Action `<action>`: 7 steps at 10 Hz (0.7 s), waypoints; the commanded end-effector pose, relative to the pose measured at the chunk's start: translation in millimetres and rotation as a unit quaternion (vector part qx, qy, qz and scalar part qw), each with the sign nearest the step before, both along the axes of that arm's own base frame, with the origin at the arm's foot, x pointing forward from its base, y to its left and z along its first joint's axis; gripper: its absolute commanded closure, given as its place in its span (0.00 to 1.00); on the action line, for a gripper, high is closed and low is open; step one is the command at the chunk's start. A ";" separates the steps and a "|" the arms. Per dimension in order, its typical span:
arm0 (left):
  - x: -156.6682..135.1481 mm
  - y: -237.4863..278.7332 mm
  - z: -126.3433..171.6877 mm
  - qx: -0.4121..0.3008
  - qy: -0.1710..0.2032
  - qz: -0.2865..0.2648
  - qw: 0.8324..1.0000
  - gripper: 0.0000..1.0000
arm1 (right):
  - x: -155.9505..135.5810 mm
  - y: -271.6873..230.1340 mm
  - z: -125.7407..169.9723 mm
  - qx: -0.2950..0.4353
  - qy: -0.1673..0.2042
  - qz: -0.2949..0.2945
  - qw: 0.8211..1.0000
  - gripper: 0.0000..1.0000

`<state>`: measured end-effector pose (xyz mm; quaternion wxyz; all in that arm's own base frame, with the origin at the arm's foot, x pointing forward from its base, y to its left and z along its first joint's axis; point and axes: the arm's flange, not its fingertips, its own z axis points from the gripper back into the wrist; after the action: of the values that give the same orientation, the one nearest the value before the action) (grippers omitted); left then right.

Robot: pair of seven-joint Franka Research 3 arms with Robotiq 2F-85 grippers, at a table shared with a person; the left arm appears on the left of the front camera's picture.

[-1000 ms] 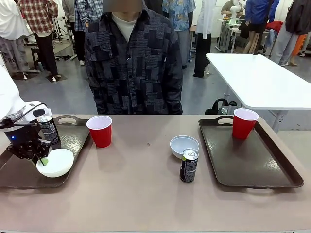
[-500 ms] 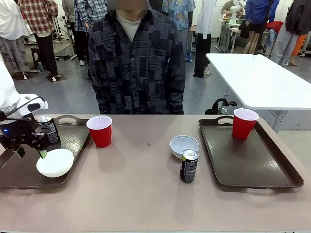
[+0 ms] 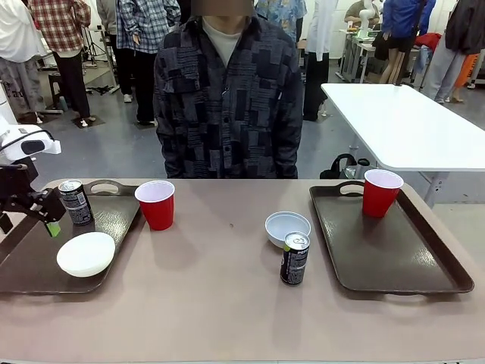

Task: Prepare tableware on both trays.
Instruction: Pick up a Picnic Bowl from the table and place it on a Handle tray.

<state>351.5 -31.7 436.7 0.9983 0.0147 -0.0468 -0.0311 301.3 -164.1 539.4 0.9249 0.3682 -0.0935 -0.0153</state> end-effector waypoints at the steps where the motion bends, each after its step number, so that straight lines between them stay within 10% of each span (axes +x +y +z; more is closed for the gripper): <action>1: 3.0 -0.4 -6.1 -0.001 -0.008 -0.001 1.000 0.00 | 0.6 0.0 -0.6 0.001 -0.002 0.000 1.000 0.00; 6: 2.2 -0.2 -2.4 0.000 -0.001 0.000 1.000 0.05 | 0.6 0.0 -0.6 0.001 -0.002 0.000 1.000 0.00; 7: -4.6 7.9 26.8 -0.110 0.005 -0.045 0.993 0.00 | 0.6 0.0 -0.6 0.001 -0.002 0.000 1.000 0.00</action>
<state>353.4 -31.5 441.5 0.9977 -0.0191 -0.0510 -0.0414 301.3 -164.1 539.4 0.9249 0.3682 -0.0934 -0.0153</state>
